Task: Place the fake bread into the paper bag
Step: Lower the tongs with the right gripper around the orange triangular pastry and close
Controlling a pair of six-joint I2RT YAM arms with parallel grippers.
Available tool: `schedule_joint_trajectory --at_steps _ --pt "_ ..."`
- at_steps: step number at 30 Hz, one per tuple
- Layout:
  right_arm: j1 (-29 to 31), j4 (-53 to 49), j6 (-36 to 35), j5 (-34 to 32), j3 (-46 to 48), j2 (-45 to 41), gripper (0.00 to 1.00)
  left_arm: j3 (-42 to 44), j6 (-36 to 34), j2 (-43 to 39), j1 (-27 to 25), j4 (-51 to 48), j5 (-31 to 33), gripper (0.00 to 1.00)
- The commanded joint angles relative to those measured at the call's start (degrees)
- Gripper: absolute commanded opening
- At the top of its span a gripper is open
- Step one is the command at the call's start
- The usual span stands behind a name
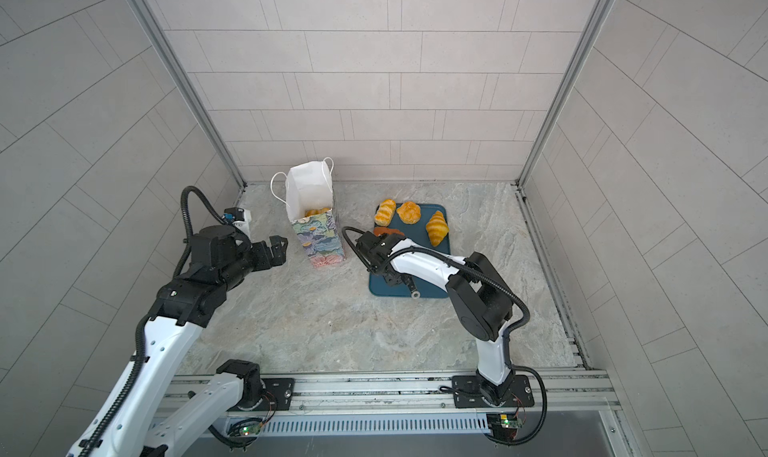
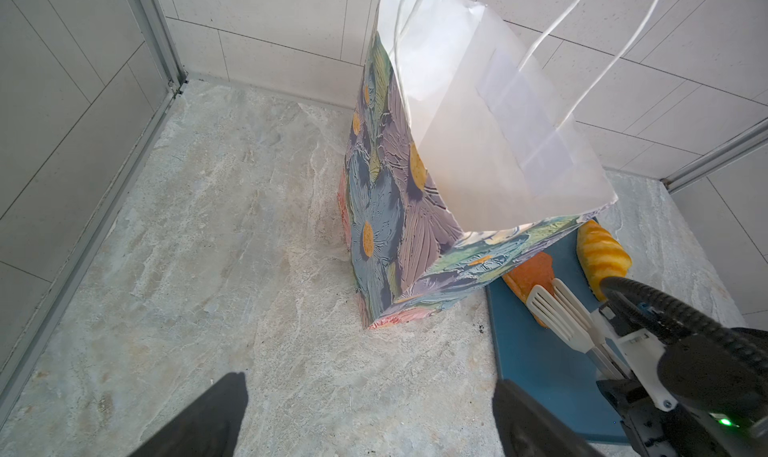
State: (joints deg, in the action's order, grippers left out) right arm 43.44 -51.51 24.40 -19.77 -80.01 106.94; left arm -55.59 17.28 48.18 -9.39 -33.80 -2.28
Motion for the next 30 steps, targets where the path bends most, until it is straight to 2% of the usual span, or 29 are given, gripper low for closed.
schedule_joint_trajectory --at_steps 1,21,30 --pt "-0.54 0.68 -0.7 1.66 1.03 -4.88 0.3 -1.01 -0.41 -0.29 0.29 0.05 0.53 1.0" --pt "-4.5 8.67 -2.42 11.01 10.25 -19.93 0.3 -1.18 0.92 -0.28 0.33 1.28 -2.23 1.0" --pt "-4.93 10.92 -3.34 13.6 11.0 -27.13 0.3 -2.01 0.75 0.86 0.24 0.69 -2.97 1.0"
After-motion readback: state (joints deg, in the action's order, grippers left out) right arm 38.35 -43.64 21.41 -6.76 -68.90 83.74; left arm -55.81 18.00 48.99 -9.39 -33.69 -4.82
